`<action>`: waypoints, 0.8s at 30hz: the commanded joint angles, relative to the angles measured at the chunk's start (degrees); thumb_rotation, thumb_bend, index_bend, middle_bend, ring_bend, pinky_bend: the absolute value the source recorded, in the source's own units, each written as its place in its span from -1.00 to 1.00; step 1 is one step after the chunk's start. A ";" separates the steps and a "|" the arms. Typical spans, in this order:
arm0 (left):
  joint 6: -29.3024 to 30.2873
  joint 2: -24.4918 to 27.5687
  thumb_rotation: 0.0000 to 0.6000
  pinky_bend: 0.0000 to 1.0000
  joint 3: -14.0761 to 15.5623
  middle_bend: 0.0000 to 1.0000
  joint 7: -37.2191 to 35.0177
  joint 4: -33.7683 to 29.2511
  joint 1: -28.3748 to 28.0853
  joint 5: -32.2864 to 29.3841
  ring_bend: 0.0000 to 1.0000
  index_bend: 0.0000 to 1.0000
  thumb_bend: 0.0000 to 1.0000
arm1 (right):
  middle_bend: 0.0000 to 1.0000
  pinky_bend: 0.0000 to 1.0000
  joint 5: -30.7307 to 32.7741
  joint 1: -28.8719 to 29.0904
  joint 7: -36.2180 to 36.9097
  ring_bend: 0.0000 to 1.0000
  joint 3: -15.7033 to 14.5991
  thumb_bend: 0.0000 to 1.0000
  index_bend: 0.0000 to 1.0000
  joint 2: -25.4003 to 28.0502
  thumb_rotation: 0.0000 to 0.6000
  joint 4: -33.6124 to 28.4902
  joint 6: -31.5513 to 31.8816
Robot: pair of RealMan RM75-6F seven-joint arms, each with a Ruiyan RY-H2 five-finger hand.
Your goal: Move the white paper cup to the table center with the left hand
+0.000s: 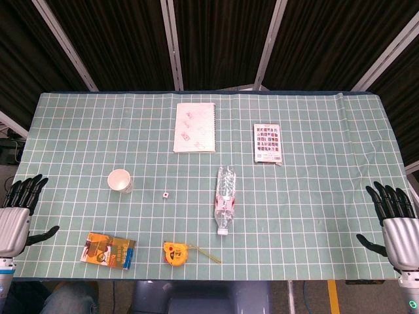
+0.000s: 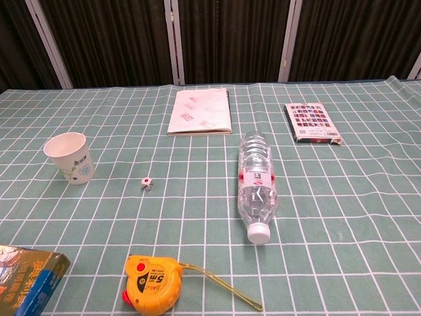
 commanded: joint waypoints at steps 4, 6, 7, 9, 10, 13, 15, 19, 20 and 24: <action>1.00 -1.01 1.00 -1.00 -0.17 -1.00 1.54 1.30 0.27 0.30 -1.00 -1.00 -1.00 | -1.00 -1.00 -0.40 0.01 0.12 -1.00 -0.08 -1.00 -1.00 0.20 1.00 -0.50 0.14; 0.88 -2.06 1.00 -1.00 -0.79 -1.00 2.94 2.48 -0.37 0.41 -1.00 -1.00 -1.00 | -1.00 -1.00 -0.61 0.02 0.01 -1.00 -0.11 -1.00 -1.00 0.32 1.00 -0.87 0.21; 0.23 -2.70 1.00 -1.00 -1.05 -1.00 4.00 3.16 -1.12 0.73 -1.00 -1.00 -1.00 | -1.00 -1.00 -0.59 0.05 -0.08 -1.00 -0.07 -1.00 -1.00 0.35 1.00 -0.98 0.18; -1.10 -3.79 1.00 -1.00 -1.42 -1.00 5.85 4.26 -2.38 1.00 -1.00 -1.00 -1.00 | -1.00 -1.00 -0.42 0.12 -0.25 -1.00 0.04 -1.00 -1.00 0.36 1.00 -1.10 0.09; -3.38 -4.82 1.00 -1.00 -1.63 -1.00 8.52 5.55 -4.24 1.61 -1.00 -1.00 -1.00 | -1.00 -1.00 -0.20 0.24 -0.42 -1.00 0.16 -1.00 -1.00 0.32 1.00 -1.17 -0.10; -8.17 -7.37 1.00 -1.00 -2.39 -1.00 14.43 8.88 -8.58 3.10 -1.00 -1.00 -1.00 | -1.00 -1.00 0.46 0.60 -0.71 -1.00 0.35 -1.00 -1.00 0.22 1.00 -1.17 -0.91; -11.02 -9.46 1.00 -1.00 -2.88 -1.00 19.08 11.50 -11.35 3.98 -1.00 -1.00 -1.00 | -1.00 -1.00 1.11 0.87 -0.93 -1.00 0.54 -1.00 -1.00 0.19 1.00 -1.18 -1.54; -18.86 -13.41 1.00 -1.00 -3.68 -1.00 27.88 14.83 -16.96 2.99 -1.00 -1.00 -1.00 | -1.00 -1.00 2.49 1.25 -1.61 -1.00 1.05 -1.00 -1.00 0.07 1.00 -1.03 -2.35; -20.10 -14.27 1.00 -1.00 -3.82 -1.00 29.73 15.56 -17.93 2.72 -1.00 -1.00 -1.00 | -1.00 -1.00 2.69 1.31 -1.76 -1.00 1.17 -1.00 -1.00 0.04 1.00 -1.04 -2.39; -24.55 -18.10 1.00 -1.00 -4.03 -1.00 38.15 18.75 -21.18 1.00 -1.00 -1.00 -1.00 | -1.00 -1.00 2.92 1.46 -2.90 -1.00 1.11 -1.00 -1.00 -0.29 1.00 -0.83 -2.76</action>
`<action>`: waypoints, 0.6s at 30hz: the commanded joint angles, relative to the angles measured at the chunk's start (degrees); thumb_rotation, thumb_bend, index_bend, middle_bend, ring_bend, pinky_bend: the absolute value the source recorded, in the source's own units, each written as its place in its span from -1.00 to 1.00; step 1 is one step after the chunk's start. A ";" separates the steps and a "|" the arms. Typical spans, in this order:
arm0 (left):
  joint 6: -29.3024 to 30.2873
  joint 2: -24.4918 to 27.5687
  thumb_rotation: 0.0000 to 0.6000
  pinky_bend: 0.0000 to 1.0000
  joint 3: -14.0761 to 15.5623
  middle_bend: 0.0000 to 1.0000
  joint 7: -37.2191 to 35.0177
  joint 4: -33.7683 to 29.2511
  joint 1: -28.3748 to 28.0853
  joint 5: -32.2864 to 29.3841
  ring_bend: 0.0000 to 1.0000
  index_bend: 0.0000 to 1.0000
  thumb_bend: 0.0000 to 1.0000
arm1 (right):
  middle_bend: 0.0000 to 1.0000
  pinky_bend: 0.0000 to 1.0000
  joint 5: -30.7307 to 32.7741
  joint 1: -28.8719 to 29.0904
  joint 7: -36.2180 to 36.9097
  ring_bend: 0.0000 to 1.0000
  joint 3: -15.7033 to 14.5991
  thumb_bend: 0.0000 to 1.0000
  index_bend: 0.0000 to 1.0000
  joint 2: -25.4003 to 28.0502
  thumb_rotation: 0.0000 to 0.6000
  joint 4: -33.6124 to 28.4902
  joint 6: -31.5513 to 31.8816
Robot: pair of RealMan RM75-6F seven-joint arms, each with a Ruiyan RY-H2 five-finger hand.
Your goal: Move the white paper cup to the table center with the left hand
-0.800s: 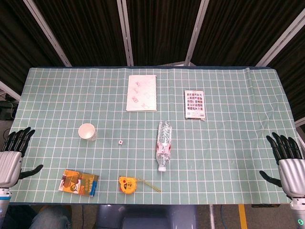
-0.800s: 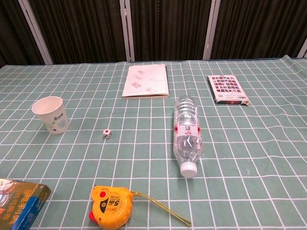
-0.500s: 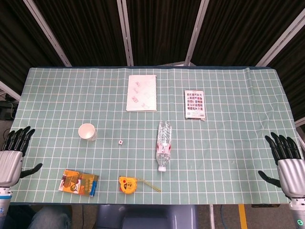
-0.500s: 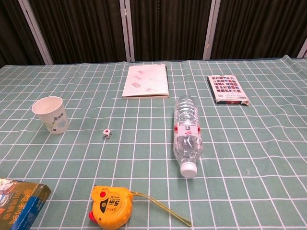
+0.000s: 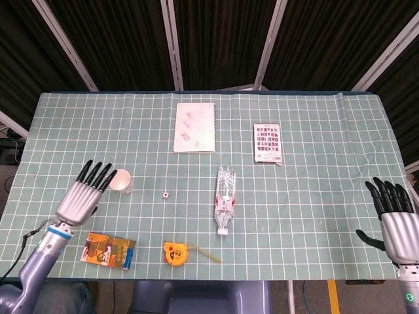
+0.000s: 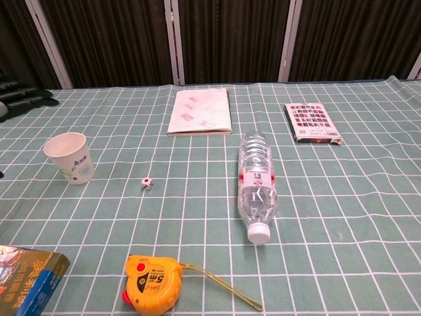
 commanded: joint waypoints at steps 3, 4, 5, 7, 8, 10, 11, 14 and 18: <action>-6.34 -6.39 1.00 -1.00 -0.39 -1.00 13.03 5.80 -5.70 -1.85 -1.00 -1.00 -1.00 | -1.00 -1.00 0.57 0.30 -0.99 -1.00 -0.12 -1.00 -1.00 -0.49 1.00 0.34 -0.86; -6.34 -6.79 1.00 -1.00 -0.35 -1.00 14.03 6.17 -5.89 -2.03 -1.00 -1.00 -1.00 | -1.00 -1.00 0.67 0.34 -1.08 -1.00 -0.10 -1.00 -1.00 -0.55 1.00 0.37 -0.95; -6.33 -7.12 1.00 -1.00 -0.31 -1.00 14.89 6.49 -6.08 -2.18 -1.00 -1.00 -1.00 | -1.00 -1.00 0.75 0.37 -1.16 -1.00 -0.07 -1.00 -1.00 -0.60 1.00 0.39 -0.99; -6.23 -7.66 1.00 -1.00 -0.19 -1.00 16.66 7.20 -6.50 -2.39 -1.00 -1.00 -1.00 | -1.00 -1.00 0.88 0.40 -1.26 -1.00 -0.04 -1.00 -1.00 -0.68 1.00 0.43 -1.03; -6.05 -7.87 1.00 -1.00 -0.11 -1.00 17.58 7.64 -6.70 -2.28 -1.00 -1.00 -1.00 | -1.00 -1.00 0.91 0.41 -1.27 -1.00 -0.05 -1.00 -1.00 -0.69 1.00 0.43 -1.04; -5.59 -8.39 1.00 -1.00 0.01 -1.00 19.56 8.75 -7.07 -2.17 -1.00 -1.00 -1.00 | -1.00 -1.00 0.96 0.44 -1.31 -1.00 -0.06 -1.00 -1.00 -0.72 1.00 0.43 -1.09; -5.70 -8.63 1.00 -1.00 0.11 -1.00 20.21 9.28 -7.27 -2.25 -1.00 -1.00 -1.00 | -1.00 -1.00 0.99 0.46 -1.32 -1.00 -0.05 -1.00 -1.00 -0.72 1.00 0.43 -1.12; -6.10 -9.27 1.00 -1.00 0.33 -1.00 20.60 10.23 -7.71 -2.73 -1.00 -1.00 -1.00 | -1.00 -1.00 0.93 0.48 -1.27 -1.00 -0.10 -1.00 -1.00 -0.71 1.00 0.40 -1.14; -5.80 -11.39 1.00 -1.00 1.84 -1.00 18.68 14.19 -9.41 0.23 -1.00 -0.93 -1.00 | -1.00 -1.00 0.84 0.45 -1.24 -1.00 -0.16 -1.00 -1.00 -0.69 1.00 0.35 -1.04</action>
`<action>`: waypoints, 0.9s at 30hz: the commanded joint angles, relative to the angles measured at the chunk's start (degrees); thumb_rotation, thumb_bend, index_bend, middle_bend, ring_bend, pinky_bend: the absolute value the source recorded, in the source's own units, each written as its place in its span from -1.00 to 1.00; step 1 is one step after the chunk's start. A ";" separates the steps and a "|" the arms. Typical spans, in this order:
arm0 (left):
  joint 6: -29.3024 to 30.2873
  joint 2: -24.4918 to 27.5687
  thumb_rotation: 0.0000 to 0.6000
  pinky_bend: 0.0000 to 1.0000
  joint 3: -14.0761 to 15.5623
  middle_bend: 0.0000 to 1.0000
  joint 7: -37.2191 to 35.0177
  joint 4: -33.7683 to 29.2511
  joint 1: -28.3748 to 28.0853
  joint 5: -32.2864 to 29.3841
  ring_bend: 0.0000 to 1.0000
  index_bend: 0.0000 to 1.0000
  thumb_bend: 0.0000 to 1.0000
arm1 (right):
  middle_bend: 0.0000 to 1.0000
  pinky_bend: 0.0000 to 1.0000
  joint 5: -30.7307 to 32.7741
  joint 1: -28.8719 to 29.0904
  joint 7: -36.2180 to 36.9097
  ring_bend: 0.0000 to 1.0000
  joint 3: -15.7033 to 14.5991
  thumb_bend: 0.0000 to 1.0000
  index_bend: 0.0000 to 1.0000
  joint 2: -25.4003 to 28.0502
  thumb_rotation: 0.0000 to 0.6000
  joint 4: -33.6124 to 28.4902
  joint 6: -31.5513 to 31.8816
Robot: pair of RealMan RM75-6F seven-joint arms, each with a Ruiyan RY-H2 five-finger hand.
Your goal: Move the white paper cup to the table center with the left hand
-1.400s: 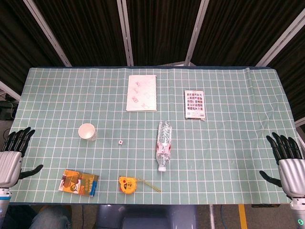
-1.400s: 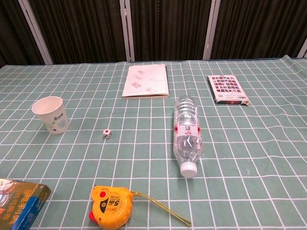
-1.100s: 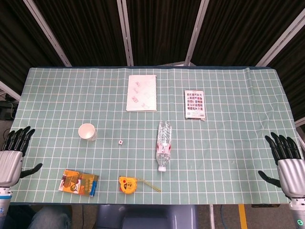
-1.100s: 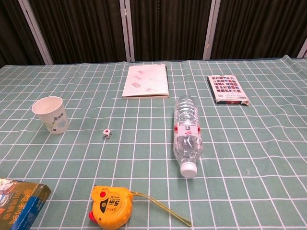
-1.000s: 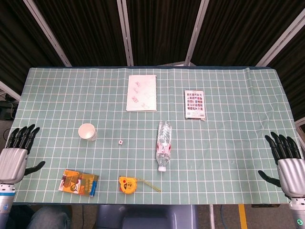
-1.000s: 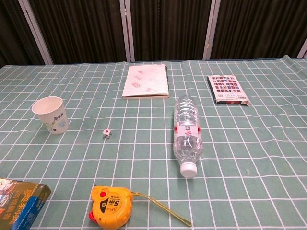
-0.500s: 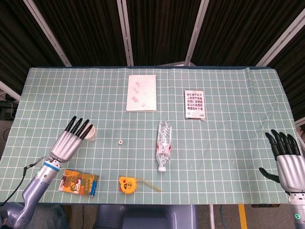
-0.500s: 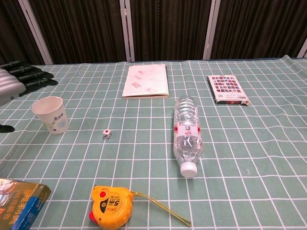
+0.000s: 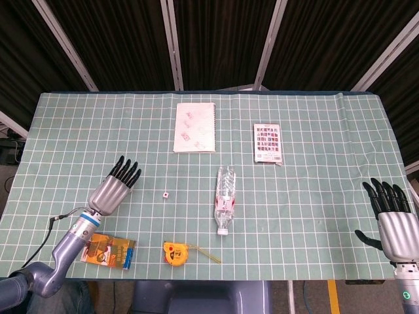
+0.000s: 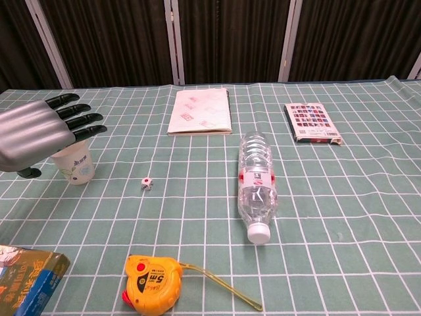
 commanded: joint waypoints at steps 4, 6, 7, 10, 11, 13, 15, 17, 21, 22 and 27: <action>1.01 -3.87 1.00 -0.92 2.01 -0.86 -0.04 6.84 -1.95 3.74 -0.93 -0.77 -1.00 | -1.00 -1.00 0.25 -0.03 0.15 -1.00 0.08 -1.00 -1.00 0.03 1.00 0.08 0.05; 1.07 -4.45 1.00 -0.81 2.02 -0.74 1.34 7.40 -2.01 3.59 -0.83 -0.65 -1.00 | -1.00 -1.00 0.35 -0.03 0.21 -1.00 0.10 -1.00 -1.00 0.06 1.00 0.10 0.02; 1.05 -4.70 1.00 -0.76 2.05 -0.69 1.94 7.65 -2.08 3.57 -0.78 -0.59 -1.00 | -1.00 -1.00 0.38 -0.02 0.24 -1.00 0.11 -1.00 -1.00 0.08 1.00 0.11 0.00; 1.31 -5.70 1.00 -0.59 2.24 -0.52 3.32 8.88 -2.48 3.86 -0.61 -0.43 -1.00 | -1.00 -1.00 0.37 -0.05 0.44 -1.00 0.11 -1.00 -1.00 0.16 1.00 0.15 0.07; 1.72 -6.19 1.00 -0.52 2.35 -0.44 2.96 9.56 -2.63 4.20 -0.54 -0.36 -1.00 | -1.00 -1.00 0.37 -0.07 0.50 -1.00 0.11 -1.00 -1.00 0.18 1.00 0.18 0.11; 2.47 -6.90 1.00 -0.42 2.61 -0.33 1.76 10.90 -2.81 4.82 -0.44 -0.25 -1.00 | -1.00 -1.00 0.46 -0.07 0.59 -1.00 0.11 -1.00 -1.00 0.21 1.00 0.23 0.07; 3.08 -7.45 1.00 -0.34 2.86 -0.26 0.58 12.17 -2.90 5.24 -0.37 -0.15 -1.00 | -1.00 -1.00 0.56 -0.05 0.69 -1.00 0.11 -1.00 -1.00 0.22 1.00 0.29 -0.02; 3.97 -7.65 1.00 -0.28 2.92 -0.21 -0.94 13.08 -2.76 5.40 -0.32 -0.12 -1.00 | -1.00 -1.00 0.60 -0.02 0.65 -1.00 0.09 -1.00 -1.00 0.19 1.00 0.33 -0.11; 5.64 -7.48 1.00 -0.23 2.65 -0.16 -5.13 13.79 -2.45 5.17 -0.26 -0.08 -1.00 | -1.00 -1.00 0.46 0.00 0.54 -1.00 -0.03 -1.00 -1.00 0.13 1.00 0.27 -0.14; 6.49 -7.07 1.00 -0.23 2.12 -0.16 -7.63 13.26 -2.23 4.70 -0.26 -0.07 -1.00 | -1.00 -1.00 0.46 -0.02 0.47 -1.00 -0.05 -1.00 -1.00 0.12 1.00 0.26 -0.14; 9.55 -4.00 1.00 -0.23 -2.58 -0.17 -29.78 7.61 -0.45 -0.89 -0.27 -0.07 -1.00 | -1.00 -1.00 0.57 -0.01 0.44 -1.00 -0.09 -1.00 -1.00 0.09 1.00 0.22 -0.22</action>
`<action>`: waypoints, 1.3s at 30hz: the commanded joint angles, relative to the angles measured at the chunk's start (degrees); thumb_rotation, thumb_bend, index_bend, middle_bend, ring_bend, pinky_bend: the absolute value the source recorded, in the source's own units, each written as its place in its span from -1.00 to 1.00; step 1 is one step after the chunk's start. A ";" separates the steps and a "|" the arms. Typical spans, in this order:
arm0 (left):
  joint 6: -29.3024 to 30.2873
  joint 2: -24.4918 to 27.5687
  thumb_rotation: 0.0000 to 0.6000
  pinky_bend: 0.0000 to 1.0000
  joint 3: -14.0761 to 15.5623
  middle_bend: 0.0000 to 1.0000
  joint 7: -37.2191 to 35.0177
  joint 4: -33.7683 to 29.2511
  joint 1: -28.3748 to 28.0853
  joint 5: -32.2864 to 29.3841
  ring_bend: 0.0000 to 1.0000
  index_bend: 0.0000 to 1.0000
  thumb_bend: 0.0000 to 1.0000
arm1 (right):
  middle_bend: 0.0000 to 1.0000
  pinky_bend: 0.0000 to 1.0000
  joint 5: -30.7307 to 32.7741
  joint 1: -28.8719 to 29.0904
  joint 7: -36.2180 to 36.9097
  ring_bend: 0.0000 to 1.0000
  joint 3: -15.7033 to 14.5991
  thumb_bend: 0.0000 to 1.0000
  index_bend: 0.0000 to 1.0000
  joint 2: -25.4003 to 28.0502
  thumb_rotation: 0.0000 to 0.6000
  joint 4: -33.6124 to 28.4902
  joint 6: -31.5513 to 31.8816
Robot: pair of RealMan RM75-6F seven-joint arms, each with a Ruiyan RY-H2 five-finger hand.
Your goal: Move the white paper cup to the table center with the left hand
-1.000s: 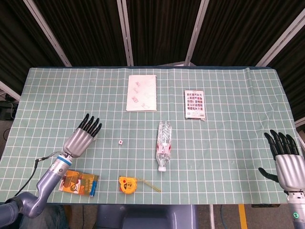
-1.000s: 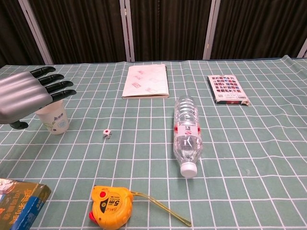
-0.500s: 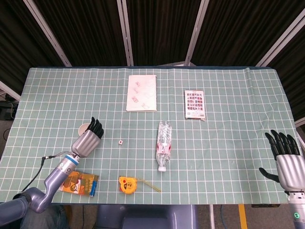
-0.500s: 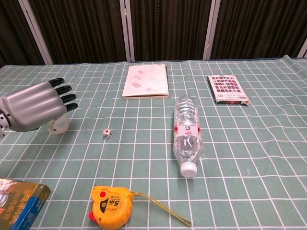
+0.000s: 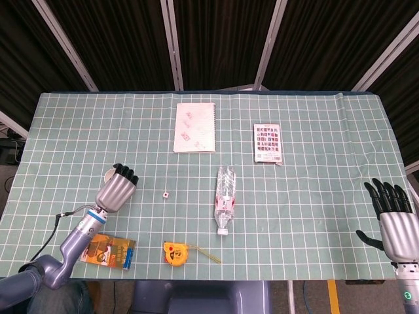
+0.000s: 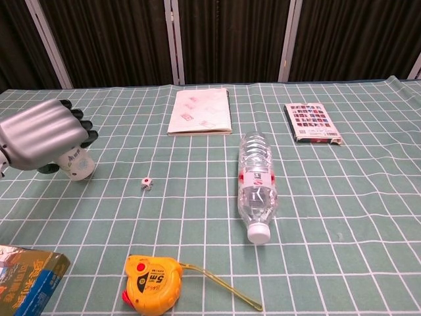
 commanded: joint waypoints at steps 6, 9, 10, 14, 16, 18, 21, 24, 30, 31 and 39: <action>-7.21 8.52 1.00 -0.23 -9.36 -0.17 -56.28 -12.61 3.02 -15.96 -0.27 -0.07 -1.00 | -1.00 -1.00 -0.16 0.03 -0.11 -1.00 -0.07 -1.00 -1.00 -0.06 1.00 -0.14 0.03; -12.37 10.12 1.00 -0.23 -9.05 -0.18 -66.60 -11.54 2.56 -16.74 -0.28 -0.07 -1.00 | -1.00 -1.00 -0.15 0.19 -0.25 -1.00 -0.05 -1.00 -1.00 -0.11 1.00 -0.30 -0.19; -13.68 10.21 1.00 -0.23 -8.80 -0.18 -68.70 -10.82 2.37 -16.82 -0.28 -0.08 -1.00 | -1.00 -1.00 -0.21 0.25 -0.34 -1.00 -0.06 -1.00 -1.00 -0.13 1.00 -0.36 -0.25; -15.91 9.27 1.00 -0.23 -7.90 -0.19 -73.68 -7.44 1.99 -16.39 -0.30 -0.07 -1.00 | -1.00 -1.00 -0.22 0.34 -0.61 -1.00 -0.09 -1.00 -1.00 -0.19 1.00 -0.49 -0.39; -16.17 8.70 1.00 -0.23 -7.44 -0.19 -74.43 -6.08 1.89 -15.99 -0.30 -0.08 -1.00 | -1.00 -1.00 -0.13 0.38 -0.68 -1.00 -0.07 -1.00 -1.00 -0.22 1.00 -0.44 -0.45; -16.31 8.13 1.00 -0.23 -7.04 -0.19 -74.91 -4.84 1.77 -15.63 -0.30 -0.08 -1.00 | -1.00 -1.00 -0.01 0.41 -0.71 -1.00 -0.05 -1.00 -1.00 -0.24 1.00 -0.40 -0.55; -16.27 6.81 1.00 -0.23 -6.50 -0.20 -75.16 -2.29 1.52 -15.18 -0.31 -0.08 -1.00 | -1.00 -1.00 0.29 0.50 -0.59 -1.00 -0.01 -1.00 -1.00 -0.22 1.00 -0.29 -0.84; -16.21 5.70 1.00 -0.27 -6.08 -0.28 -73.79 -0.34 1.21 -15.11 -0.36 -0.12 -1.00 | -1.00 -1.00 0.25 0.46 -0.18 -1.00 -0.08 -1.00 -1.00 0.00 1.00 -0.42 -0.86; -13.74 7.28 1.00 -0.99 -4.27 -1.00 -61.37 -2.20 1.39 -14.24 -1.00 -0.94 -1.00 | -1.00 -1.00 -0.11 0.34 -0.09 -1.00 -0.29 -1.00 -1.00 0.24 1.00 -0.65 -0.65; -12.44 7.79 1.00 -1.00 -4.07 -1.00 -57.54 -3.34 1.66 -14.17 -1.00 -0.99 -1.00 | -1.00 -1.00 -0.17 0.34 -0.05 -1.00 -0.32 -1.00 -1.00 0.27 1.00 -0.66 -0.65; -3.99 10.14 1.00 -1.00 -3.29 -1.00 -23.13 -17.27 2.54 -15.59 -1.00 -1.00 -1.00 | -1.00 -1.00 -0.70 0.41 0.38 -1.00 -0.48 -1.00 -1.00 0.52 1.00 -0.91 -0.63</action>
